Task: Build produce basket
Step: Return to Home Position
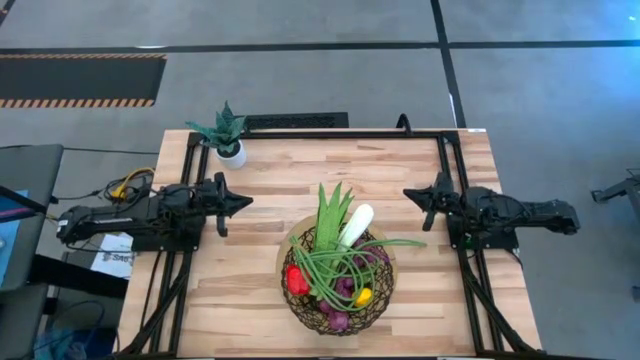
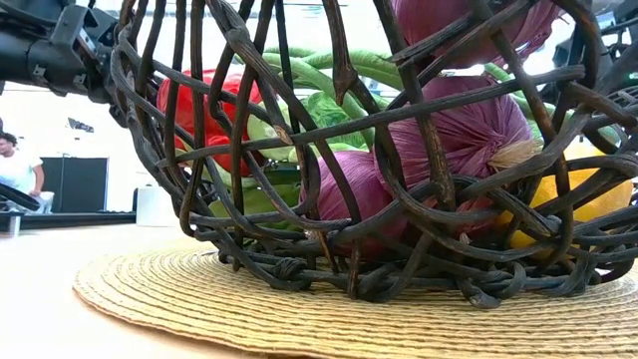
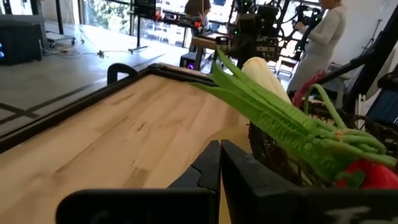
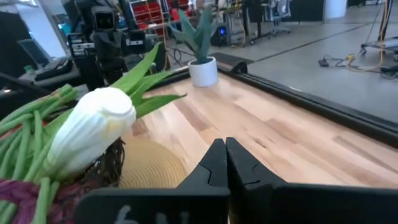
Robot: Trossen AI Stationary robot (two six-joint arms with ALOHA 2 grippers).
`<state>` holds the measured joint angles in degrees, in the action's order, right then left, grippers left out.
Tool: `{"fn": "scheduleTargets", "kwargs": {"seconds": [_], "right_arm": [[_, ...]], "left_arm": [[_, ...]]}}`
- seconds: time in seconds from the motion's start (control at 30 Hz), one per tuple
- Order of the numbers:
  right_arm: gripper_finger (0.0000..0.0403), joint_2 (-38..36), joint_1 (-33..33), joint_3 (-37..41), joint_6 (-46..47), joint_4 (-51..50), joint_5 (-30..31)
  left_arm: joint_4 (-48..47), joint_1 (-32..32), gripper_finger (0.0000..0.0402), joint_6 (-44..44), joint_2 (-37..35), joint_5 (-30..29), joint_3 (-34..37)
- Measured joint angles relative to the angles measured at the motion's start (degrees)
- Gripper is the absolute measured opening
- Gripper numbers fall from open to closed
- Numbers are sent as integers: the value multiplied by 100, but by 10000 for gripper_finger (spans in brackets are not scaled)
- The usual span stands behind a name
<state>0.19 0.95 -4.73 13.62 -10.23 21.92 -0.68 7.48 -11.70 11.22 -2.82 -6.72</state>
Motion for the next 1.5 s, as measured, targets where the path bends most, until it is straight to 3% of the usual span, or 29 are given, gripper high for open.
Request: {"fn": "scheduleTargets", "kwargs": {"seconds": [0.9,1.3,1.5], "right_arm": [[18,15,-92,-13,-15,-169,16],[25,15,-92,-7,-11,-137,45],[22,15,-92,-6,-8,-132,45]], "left_arm": [[-425,1,0,-184,-2,-168,0],[-1577,1,0,-836,1,-235,0],[-1568,-2,0,711,1,-235,0]]}}
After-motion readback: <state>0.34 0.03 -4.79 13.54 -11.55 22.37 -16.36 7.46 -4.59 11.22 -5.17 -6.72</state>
